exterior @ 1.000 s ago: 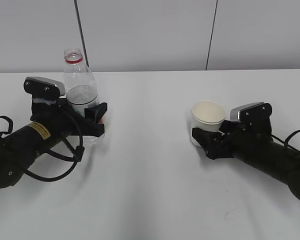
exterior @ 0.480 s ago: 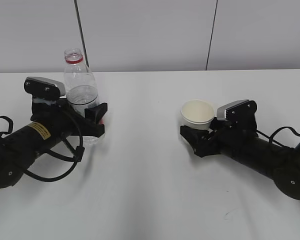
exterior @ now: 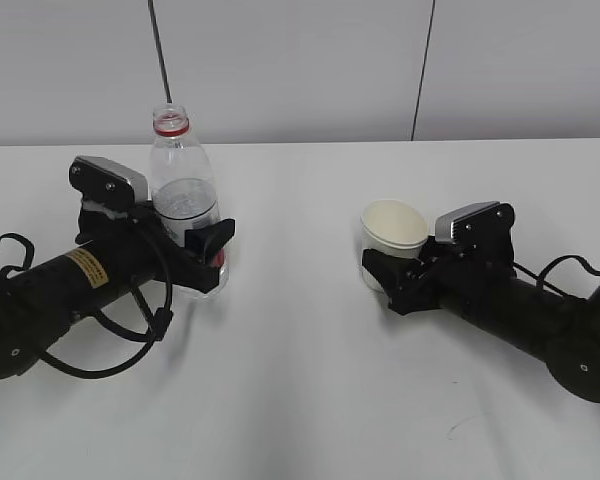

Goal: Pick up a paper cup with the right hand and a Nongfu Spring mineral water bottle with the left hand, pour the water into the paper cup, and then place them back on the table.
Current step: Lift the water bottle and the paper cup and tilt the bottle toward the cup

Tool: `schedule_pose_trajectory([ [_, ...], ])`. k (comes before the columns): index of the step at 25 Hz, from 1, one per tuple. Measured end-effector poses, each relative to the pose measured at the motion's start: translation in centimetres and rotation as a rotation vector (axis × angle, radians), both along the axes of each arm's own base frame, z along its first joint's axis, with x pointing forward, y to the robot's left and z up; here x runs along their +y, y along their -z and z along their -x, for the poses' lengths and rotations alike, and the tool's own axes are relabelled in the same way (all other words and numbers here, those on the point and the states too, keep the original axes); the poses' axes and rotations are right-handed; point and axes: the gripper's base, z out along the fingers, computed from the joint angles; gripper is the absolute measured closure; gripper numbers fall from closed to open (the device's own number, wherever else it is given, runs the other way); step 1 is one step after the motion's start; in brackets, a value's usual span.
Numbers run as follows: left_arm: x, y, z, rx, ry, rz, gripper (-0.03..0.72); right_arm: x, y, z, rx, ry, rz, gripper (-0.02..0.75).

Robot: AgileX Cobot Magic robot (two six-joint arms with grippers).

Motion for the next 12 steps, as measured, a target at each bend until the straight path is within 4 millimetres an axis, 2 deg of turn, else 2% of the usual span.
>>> schedule_pose_trajectory([
  [8, -0.4, 0.0, 0.3, -0.013, 0.056, -0.017, 0.261, 1.1, 0.1, 0.8, 0.001, -0.155, 0.003, 0.207],
  [12, -0.4, -0.5, 0.4, -0.056, 0.077, -0.084, 0.261, 1.7, -0.2, 1.4, 0.003, -0.253, 0.009, 0.208],
])
